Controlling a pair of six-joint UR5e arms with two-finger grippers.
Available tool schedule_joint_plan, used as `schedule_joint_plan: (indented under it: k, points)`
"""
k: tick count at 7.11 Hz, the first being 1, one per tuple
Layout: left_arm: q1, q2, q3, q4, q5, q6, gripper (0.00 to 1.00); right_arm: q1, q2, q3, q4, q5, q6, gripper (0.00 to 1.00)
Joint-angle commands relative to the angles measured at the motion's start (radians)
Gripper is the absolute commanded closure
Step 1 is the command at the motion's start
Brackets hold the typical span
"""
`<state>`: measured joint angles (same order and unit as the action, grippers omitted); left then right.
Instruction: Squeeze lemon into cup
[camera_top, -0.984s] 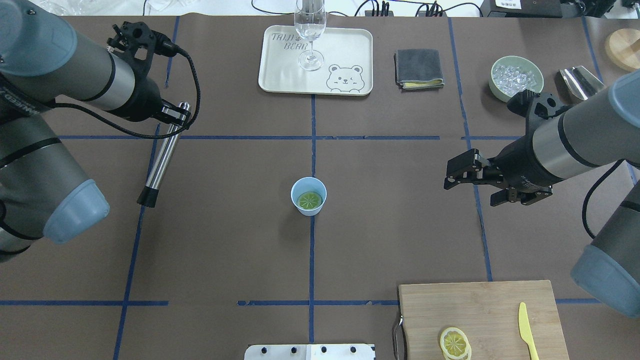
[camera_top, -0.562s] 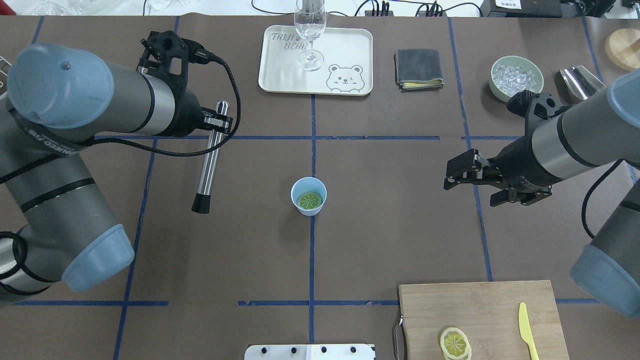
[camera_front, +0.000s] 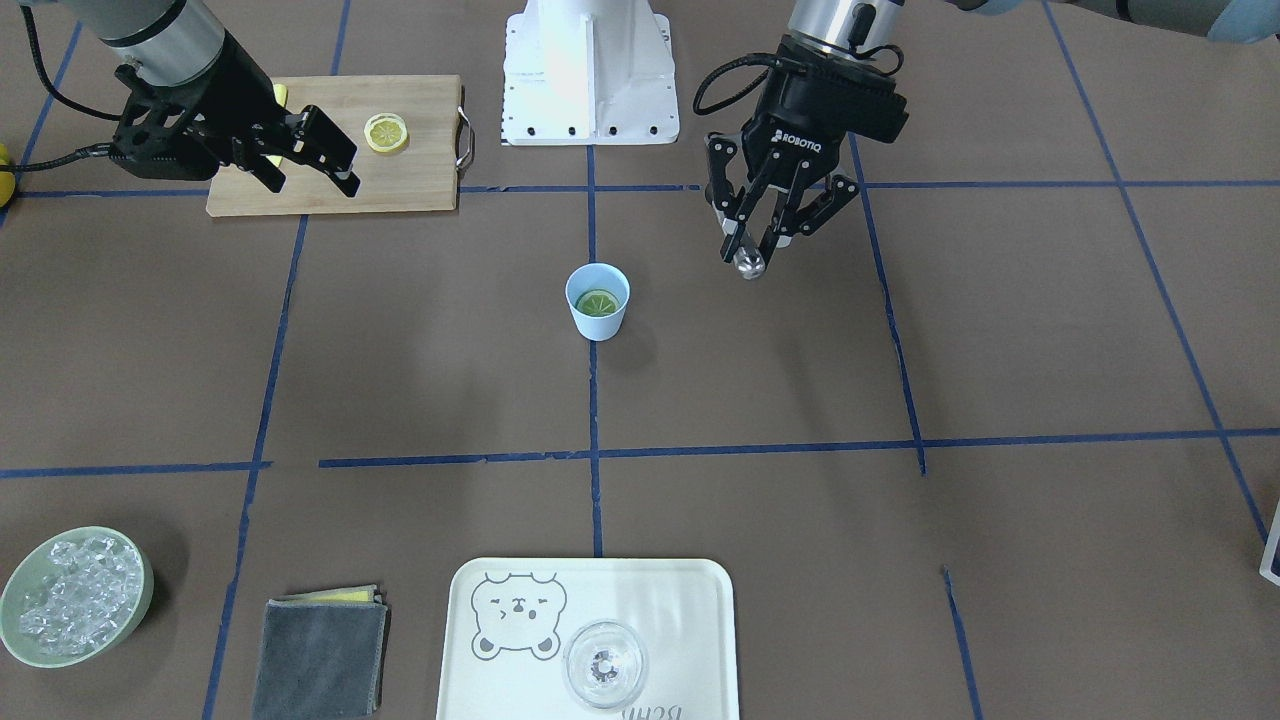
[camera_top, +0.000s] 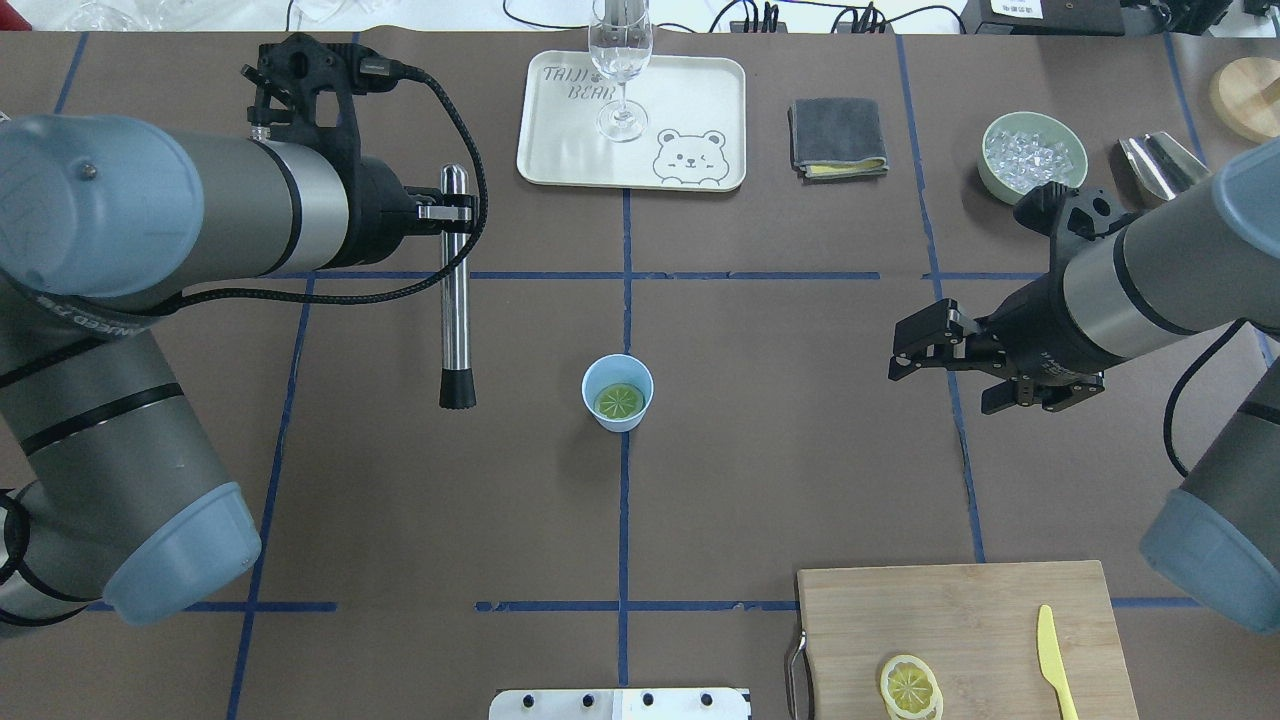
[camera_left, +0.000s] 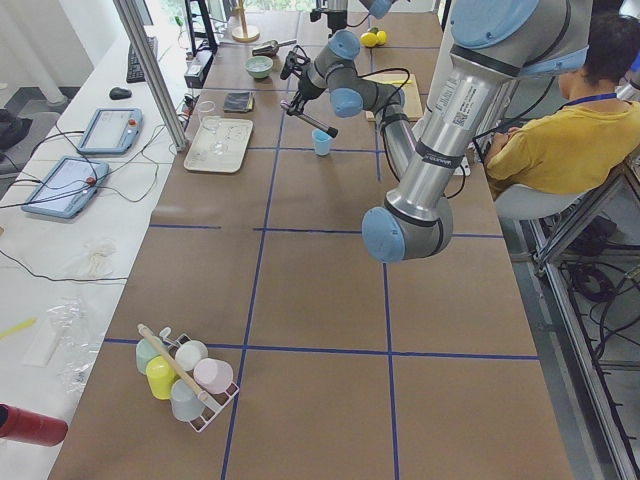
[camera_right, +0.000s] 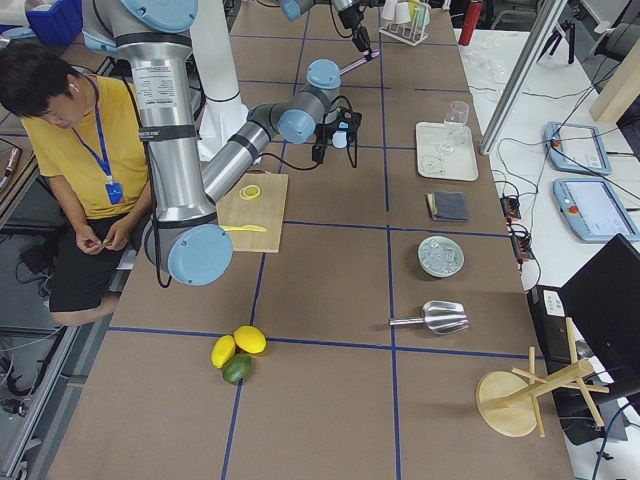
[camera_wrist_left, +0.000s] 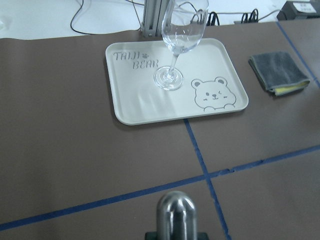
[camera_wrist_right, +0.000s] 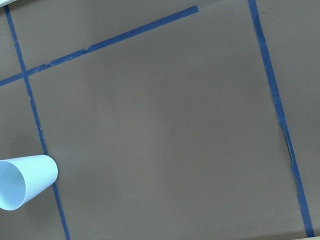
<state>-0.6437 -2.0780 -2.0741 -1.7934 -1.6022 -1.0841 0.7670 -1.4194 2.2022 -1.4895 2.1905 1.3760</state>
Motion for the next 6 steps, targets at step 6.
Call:
schedule_joint_plan:
  k: [6]
  points:
    - [0.298,-0.007,0.207,-0.781,0.744,0.093,1.0,0.012,0.002,-0.01,-0.002,0.002,0.0,0.0]
